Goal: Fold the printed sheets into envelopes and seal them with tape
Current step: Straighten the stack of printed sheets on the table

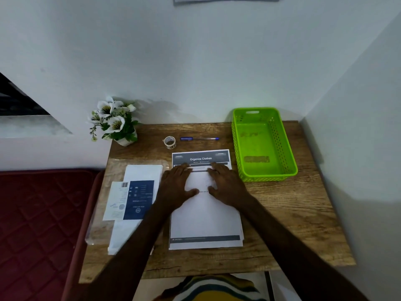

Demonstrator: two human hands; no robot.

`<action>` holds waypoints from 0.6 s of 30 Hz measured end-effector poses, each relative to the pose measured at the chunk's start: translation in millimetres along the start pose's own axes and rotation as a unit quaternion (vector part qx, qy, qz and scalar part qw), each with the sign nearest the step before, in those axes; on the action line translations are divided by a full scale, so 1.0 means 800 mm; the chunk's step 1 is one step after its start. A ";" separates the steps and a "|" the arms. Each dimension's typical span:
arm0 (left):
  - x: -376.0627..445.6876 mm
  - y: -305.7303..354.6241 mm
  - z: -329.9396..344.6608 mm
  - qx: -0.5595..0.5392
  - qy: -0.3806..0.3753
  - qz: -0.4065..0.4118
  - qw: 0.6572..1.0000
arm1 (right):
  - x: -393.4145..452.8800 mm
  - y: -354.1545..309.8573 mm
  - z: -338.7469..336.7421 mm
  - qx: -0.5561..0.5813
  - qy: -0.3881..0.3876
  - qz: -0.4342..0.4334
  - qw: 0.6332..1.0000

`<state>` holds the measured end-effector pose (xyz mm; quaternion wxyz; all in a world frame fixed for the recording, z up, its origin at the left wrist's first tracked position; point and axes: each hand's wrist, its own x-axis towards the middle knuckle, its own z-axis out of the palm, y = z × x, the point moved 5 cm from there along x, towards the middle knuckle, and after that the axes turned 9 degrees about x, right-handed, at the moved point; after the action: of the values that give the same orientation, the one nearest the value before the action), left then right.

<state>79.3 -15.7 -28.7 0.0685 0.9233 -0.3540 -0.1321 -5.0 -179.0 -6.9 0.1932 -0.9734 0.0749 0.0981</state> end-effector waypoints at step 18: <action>0.013 0.013 -0.030 0.007 -0.023 -0.003 1.000 | 0.027 -0.007 -0.036 0.064 -0.044 0.027 0.997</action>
<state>87.2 -29.3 -5.5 0.0535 0.9217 -0.3533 -0.1511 21.6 -187.2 16.6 0.2560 -0.9512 0.0983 0.1412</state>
